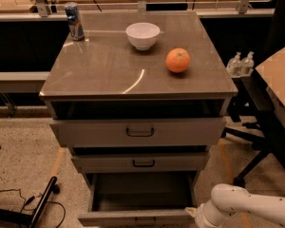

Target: Close bottom drawer

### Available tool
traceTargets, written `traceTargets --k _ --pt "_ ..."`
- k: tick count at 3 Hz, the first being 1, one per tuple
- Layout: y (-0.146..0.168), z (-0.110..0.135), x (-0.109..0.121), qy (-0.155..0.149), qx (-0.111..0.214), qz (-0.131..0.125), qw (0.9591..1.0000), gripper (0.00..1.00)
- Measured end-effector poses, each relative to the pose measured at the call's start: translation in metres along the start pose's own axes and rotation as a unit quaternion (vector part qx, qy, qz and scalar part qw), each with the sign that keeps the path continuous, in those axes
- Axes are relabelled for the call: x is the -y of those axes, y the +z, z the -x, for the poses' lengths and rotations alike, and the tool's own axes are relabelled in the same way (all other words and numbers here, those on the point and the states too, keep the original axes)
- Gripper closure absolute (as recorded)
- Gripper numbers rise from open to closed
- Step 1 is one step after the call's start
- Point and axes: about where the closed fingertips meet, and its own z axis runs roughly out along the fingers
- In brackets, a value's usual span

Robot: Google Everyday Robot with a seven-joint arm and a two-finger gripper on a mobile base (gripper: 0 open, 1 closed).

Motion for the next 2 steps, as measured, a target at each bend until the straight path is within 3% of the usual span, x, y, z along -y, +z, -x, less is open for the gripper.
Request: traceTargets --k 2 --pt "0.043 -0.017 0.012 -0.013 0.031 0.015 0.9993 0.00"
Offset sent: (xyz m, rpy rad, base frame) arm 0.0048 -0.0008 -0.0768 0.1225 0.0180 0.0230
